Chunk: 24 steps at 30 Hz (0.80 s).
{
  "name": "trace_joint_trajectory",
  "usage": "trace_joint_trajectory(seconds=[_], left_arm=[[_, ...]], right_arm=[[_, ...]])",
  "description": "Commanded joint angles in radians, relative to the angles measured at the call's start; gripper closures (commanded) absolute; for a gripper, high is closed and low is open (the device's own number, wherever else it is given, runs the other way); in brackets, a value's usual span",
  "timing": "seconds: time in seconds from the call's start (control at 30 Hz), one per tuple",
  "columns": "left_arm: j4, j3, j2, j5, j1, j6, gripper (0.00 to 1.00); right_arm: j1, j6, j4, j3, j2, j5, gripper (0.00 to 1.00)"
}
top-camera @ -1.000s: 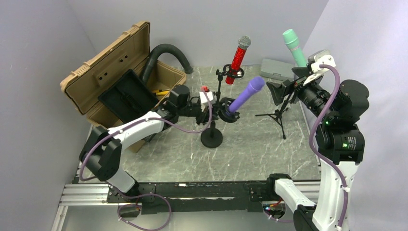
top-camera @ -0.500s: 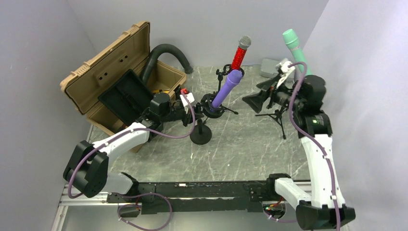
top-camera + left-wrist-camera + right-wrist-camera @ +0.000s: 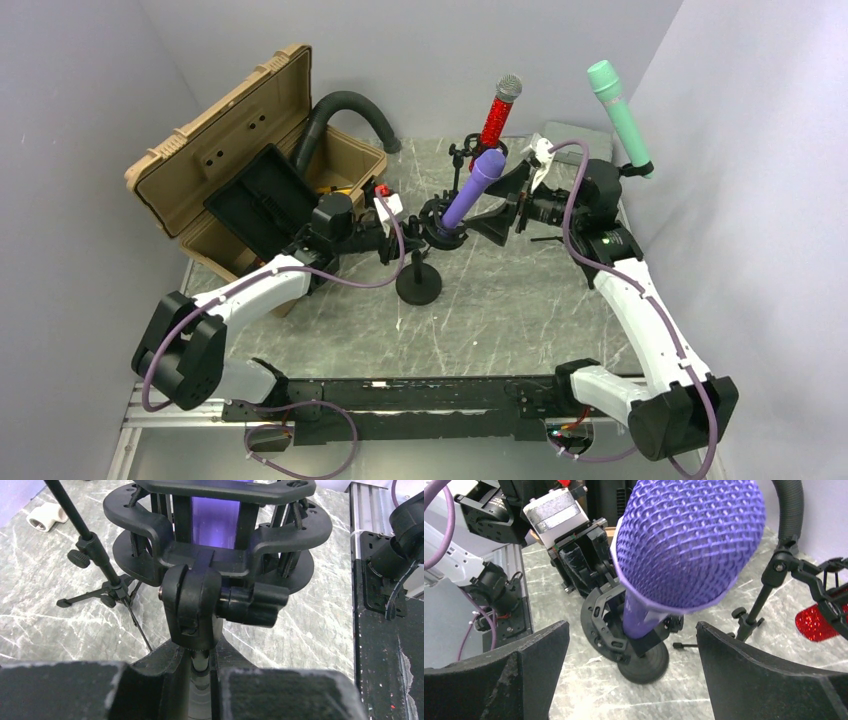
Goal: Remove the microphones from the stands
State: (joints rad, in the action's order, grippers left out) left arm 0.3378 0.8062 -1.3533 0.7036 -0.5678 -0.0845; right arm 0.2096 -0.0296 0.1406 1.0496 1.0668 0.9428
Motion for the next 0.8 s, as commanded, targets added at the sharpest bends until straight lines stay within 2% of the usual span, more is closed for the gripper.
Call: trace_joint_trajectory(seconds=[0.0,0.17,0.37,0.47,0.77], left_arm=[[0.091,0.019,-0.002,0.087,0.001,0.033,1.0],[0.107,0.018,-0.017,0.1,0.0,0.048,1.0],[0.156,0.01,-0.033,0.115,0.001,0.078,1.0],[0.174,0.006,-0.04,0.12,0.001,0.115,1.0],[0.181,-0.007,-0.053,0.122,0.001,0.099,1.0]], right_arm=[[0.021,-0.027,-0.216,-0.028,0.018,0.025,0.02],[0.029,-0.122,-0.385,-0.084,0.042,0.056,0.11],[0.034,-0.191,-0.512,-0.143,0.05,0.066,0.26],[0.035,-0.223,-0.562,-0.164,0.049,0.07,0.33],[0.037,-0.285,-0.645,-0.18,0.065,0.076,0.49]])
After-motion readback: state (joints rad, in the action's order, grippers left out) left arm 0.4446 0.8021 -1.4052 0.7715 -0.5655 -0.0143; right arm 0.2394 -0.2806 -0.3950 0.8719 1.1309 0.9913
